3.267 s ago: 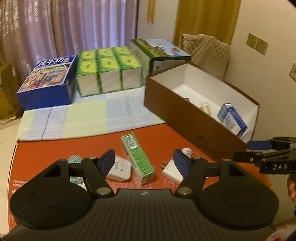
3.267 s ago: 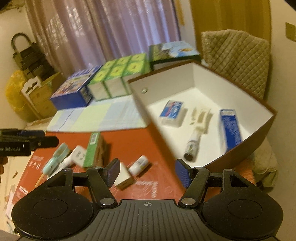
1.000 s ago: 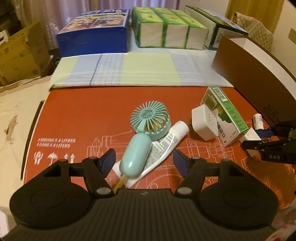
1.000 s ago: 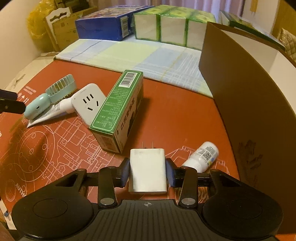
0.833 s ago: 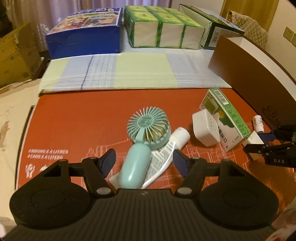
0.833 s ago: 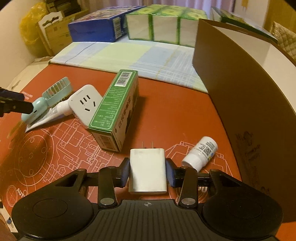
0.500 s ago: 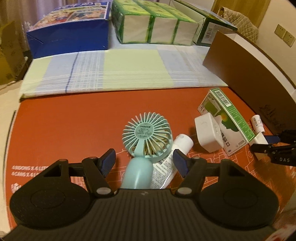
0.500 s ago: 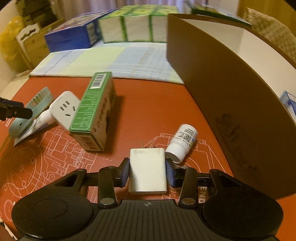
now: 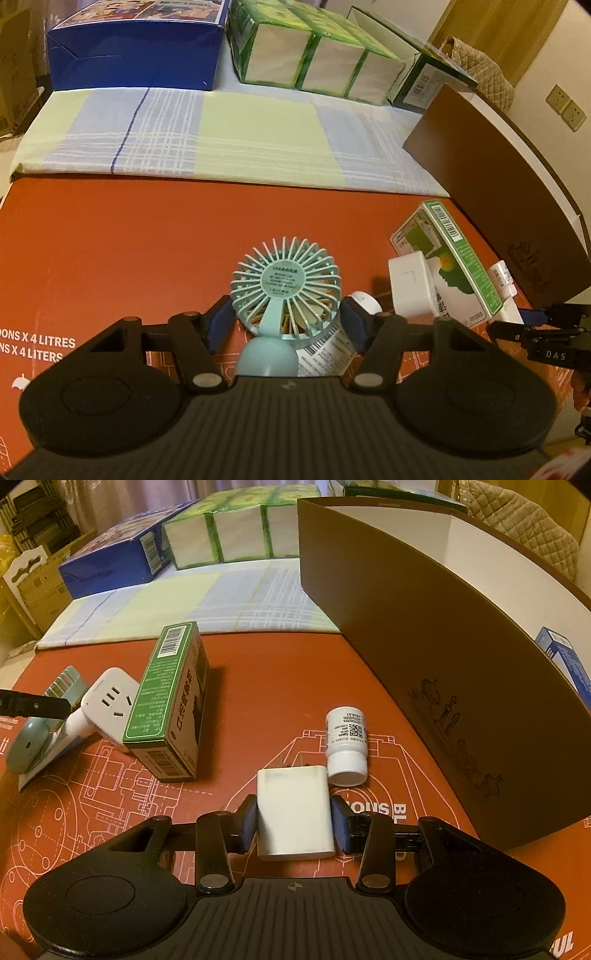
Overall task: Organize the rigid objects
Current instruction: 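Lift and carry the fan and charger over the brown box with both tools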
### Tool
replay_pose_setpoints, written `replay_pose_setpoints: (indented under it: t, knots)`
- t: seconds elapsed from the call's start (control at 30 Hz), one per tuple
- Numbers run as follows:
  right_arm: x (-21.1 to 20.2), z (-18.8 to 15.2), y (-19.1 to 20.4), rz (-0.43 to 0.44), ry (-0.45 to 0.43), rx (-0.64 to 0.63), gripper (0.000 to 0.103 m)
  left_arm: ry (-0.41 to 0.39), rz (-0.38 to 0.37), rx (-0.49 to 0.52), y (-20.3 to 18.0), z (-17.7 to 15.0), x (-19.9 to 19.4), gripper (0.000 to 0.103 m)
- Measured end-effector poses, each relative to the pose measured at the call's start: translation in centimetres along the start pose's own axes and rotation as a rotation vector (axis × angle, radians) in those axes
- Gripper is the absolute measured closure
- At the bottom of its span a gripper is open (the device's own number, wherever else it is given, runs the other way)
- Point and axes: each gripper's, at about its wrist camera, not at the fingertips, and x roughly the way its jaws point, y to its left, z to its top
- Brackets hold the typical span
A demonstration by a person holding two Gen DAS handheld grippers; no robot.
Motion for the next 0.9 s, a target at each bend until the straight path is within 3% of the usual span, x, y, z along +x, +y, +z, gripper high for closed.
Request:
replay_pose_setpoints:
  t: [0.63,0.9]
  knots:
    - [-0.2,-0.6,0.8,0.008,-0.008,-0.063,0.065,-0.105,0.069,0.009,-2.1,-1.2,-4.5,0.046]
    - [-2.2,-0.6,0.5,0.037,-0.058,-0.055,0.065,-0.156,0.073,0.037,-4.2,-2.0,-6.7,0.047]
